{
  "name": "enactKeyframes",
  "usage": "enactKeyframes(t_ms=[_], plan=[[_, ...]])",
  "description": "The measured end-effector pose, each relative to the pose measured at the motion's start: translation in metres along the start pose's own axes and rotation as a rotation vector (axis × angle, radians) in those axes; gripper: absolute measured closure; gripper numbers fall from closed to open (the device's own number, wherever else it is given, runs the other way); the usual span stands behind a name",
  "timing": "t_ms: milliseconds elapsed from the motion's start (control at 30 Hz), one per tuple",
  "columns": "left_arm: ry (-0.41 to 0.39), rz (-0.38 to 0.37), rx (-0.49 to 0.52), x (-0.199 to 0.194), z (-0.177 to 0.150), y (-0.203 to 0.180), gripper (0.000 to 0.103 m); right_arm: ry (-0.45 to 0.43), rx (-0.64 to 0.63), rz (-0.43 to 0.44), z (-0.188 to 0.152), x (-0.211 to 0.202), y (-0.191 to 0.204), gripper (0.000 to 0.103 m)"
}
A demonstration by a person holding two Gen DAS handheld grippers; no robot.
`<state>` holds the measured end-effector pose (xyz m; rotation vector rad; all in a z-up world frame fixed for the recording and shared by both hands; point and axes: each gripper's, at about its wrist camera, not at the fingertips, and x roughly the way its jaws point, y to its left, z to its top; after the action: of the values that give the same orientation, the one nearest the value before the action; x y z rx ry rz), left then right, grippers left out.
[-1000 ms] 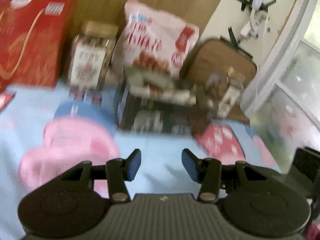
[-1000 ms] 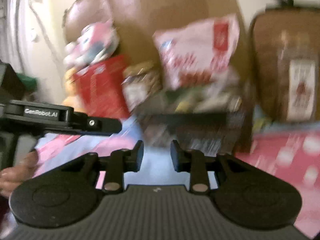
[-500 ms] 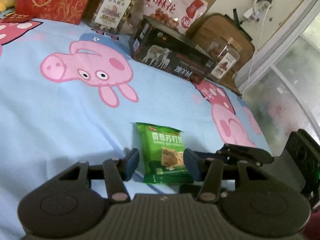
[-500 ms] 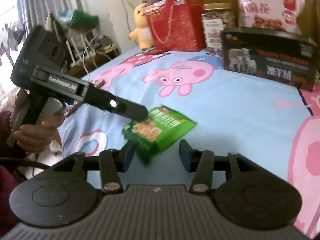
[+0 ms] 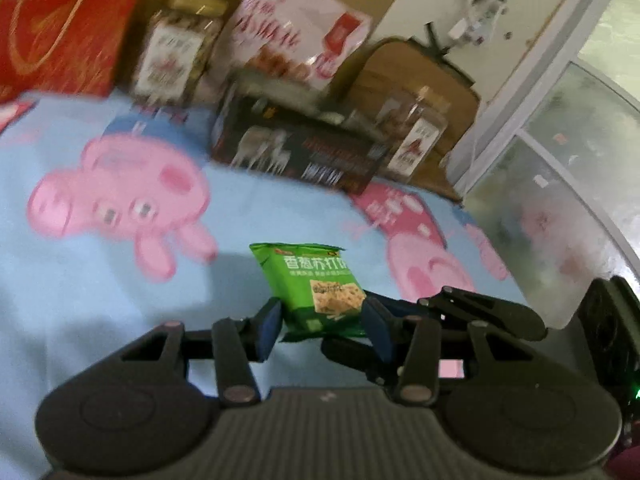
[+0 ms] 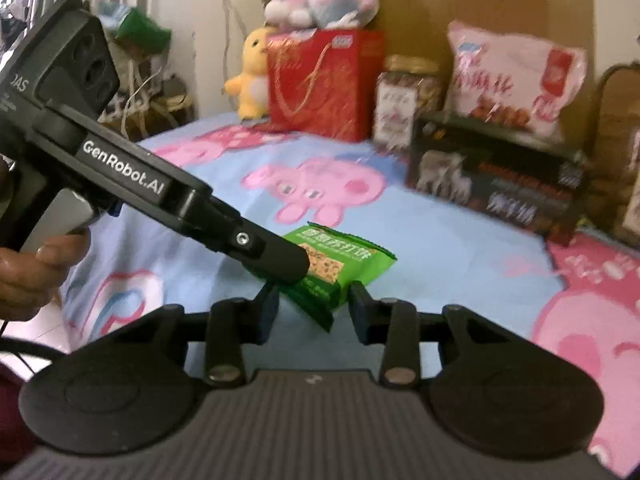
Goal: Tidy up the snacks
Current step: 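Carry the green biscuit packet into the dark box and open the left gripper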
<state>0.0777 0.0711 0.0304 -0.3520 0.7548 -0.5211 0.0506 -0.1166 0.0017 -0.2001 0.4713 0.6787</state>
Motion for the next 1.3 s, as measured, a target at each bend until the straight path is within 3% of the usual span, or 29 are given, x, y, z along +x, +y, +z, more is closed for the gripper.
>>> enactKeyframes(t_ms=[300,467,600,767,933,1100,1300], plan=[[-0.098,0.030,0.181,0.036,0.087,-0.036,0.059,-0.155,-0.046,-0.168,0.047,0.008,-0.043,0.062],[-0.129,0.047,0.173,0.071,0.138,-0.027,0.058,-0.184,-0.013,-0.210,0.079,0.037,-0.082,0.062],[-0.115,0.076,0.130,0.103,0.162,-0.006,0.059,-0.159,0.042,-0.217,0.096,0.073,-0.114,0.062],[-0.095,0.130,0.095,0.133,0.172,0.015,0.060,-0.115,0.059,-0.229,0.099,0.111,-0.131,0.063],[-0.091,0.169,0.046,0.142,0.174,0.027,0.059,-0.101,0.075,-0.262,0.101,0.126,-0.134,0.054],[-0.138,0.218,0.032,0.118,0.171,0.019,0.059,-0.135,0.106,-0.274,0.096,0.108,-0.131,0.052],[-0.178,0.255,0.059,0.078,0.142,-0.002,0.057,-0.200,0.192,-0.302,0.076,0.059,-0.121,0.052]])
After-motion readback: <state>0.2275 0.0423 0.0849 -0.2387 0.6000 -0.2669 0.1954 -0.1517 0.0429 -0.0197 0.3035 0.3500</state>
